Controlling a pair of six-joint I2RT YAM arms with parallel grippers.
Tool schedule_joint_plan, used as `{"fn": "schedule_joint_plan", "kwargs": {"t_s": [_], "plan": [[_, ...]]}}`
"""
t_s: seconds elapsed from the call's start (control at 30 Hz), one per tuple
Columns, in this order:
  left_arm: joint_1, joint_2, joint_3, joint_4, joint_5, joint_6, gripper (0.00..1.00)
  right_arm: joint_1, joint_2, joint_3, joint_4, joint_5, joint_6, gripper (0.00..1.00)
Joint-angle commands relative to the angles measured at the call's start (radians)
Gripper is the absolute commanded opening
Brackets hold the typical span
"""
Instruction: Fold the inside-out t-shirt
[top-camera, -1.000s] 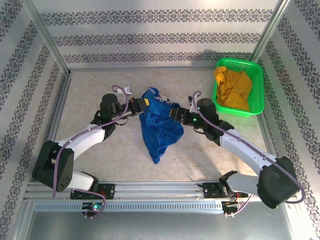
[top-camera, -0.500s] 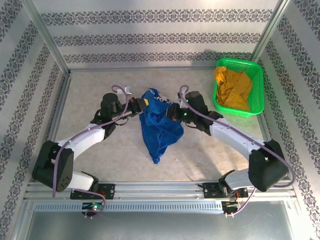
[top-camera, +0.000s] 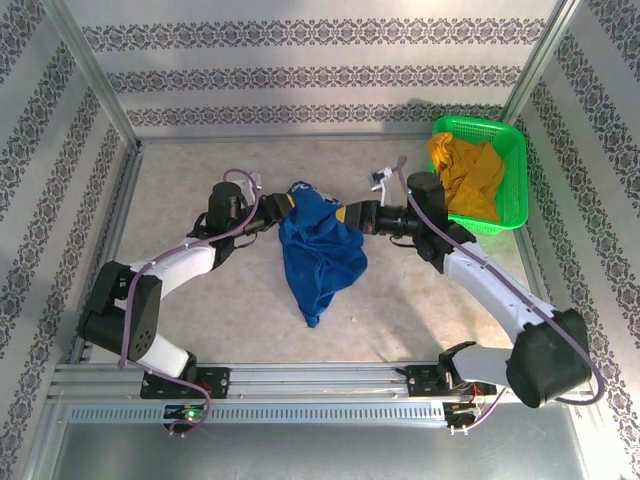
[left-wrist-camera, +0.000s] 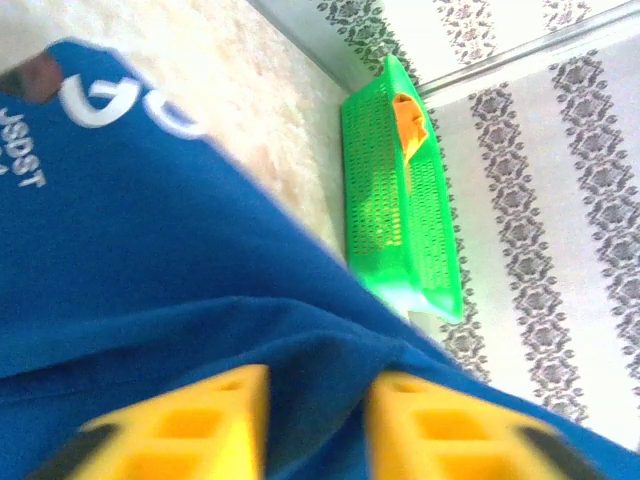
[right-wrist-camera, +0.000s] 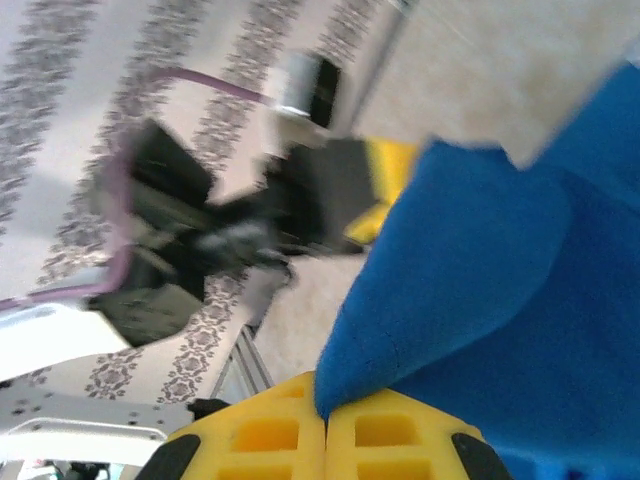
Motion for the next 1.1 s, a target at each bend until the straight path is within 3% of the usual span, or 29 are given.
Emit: {"fn": "schedule_joint_plan", "kwargs": {"t_s": [0.0,0.2,0.4,0.5,0.57,0.7,1.07], "plan": [[0.013,-0.053,0.06,-0.087,0.032,0.092,0.47,-0.026,-0.001,-0.057,0.06,0.024,0.019,0.0],[-0.022,-0.169,0.078,-0.315,0.034,0.2,0.53,-0.064,-0.017,-0.091,-0.045,0.117,0.007,0.0],[-0.183,-0.165,0.12,-0.495,-0.056,0.344,0.55,-0.065,-0.025,-0.145,-0.09,0.192,-0.012,0.0],[-0.302,-0.151,0.178,-0.615,-0.278,0.527,0.56,-0.064,-0.023,-0.156,-0.086,0.196,-0.013,0.0],[-0.348,-0.134,0.184,-0.631,-0.396,0.609,0.57,-0.068,-0.012,-0.151,-0.085,0.191,-0.016,0.0],[-0.404,-0.095,0.182,-0.627,-0.523,0.759,0.59,-0.068,0.001,-0.15,-0.073,0.189,-0.018,0.0],[-0.452,0.085,0.218,-0.599,-0.631,0.989,0.62,-0.069,0.024,-0.127,-0.054,0.17,-0.001,0.0]]}}
